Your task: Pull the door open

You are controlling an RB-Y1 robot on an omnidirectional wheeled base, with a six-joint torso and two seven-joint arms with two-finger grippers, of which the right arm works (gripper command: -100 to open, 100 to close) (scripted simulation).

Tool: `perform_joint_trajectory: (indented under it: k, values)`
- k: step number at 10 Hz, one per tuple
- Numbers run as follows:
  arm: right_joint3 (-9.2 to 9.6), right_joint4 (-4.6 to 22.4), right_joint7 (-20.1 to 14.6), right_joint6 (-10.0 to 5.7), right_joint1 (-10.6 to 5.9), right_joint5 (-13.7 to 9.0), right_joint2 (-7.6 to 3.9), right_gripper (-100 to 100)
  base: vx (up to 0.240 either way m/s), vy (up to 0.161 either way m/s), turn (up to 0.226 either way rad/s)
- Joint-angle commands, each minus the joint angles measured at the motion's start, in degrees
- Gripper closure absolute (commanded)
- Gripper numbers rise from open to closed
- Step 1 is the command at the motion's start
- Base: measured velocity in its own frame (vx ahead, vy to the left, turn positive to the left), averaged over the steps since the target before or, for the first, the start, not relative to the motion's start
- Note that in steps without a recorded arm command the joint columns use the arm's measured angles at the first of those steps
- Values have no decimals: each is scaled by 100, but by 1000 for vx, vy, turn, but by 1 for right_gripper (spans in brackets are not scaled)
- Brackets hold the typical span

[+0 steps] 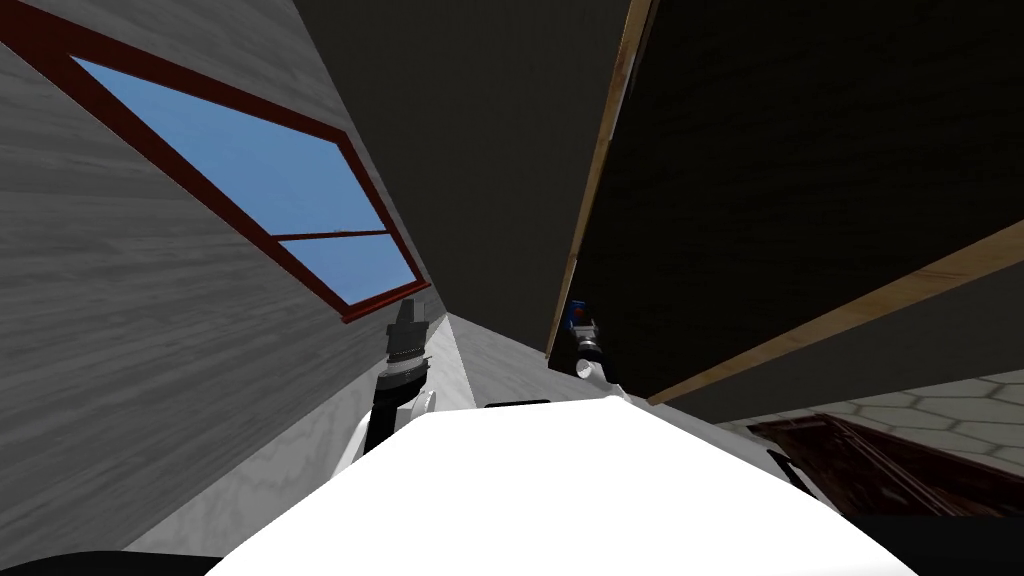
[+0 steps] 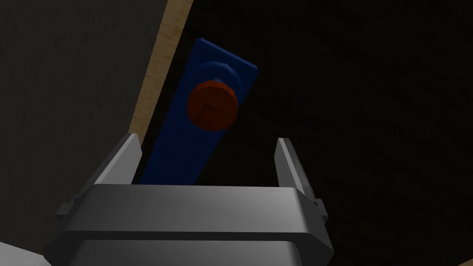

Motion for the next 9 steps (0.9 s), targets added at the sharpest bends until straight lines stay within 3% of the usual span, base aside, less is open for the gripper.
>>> perform_joint_trajectory:
  k: [1, 7, 8, 9]
  values:
    - [25, -52, -285, 8, 1, -248, 91, -100, -92, -36, 70]
    - [90, -196, -1032, 36, -8, -963, 363, -100, -95, -21, 51]
    - [79, -186, -930, 41, -8, -885, 335, -100, -51, -11, 10]
    - [20, -132, -1087, 21, 18, -948, 181, -100, 69, 1, 105]
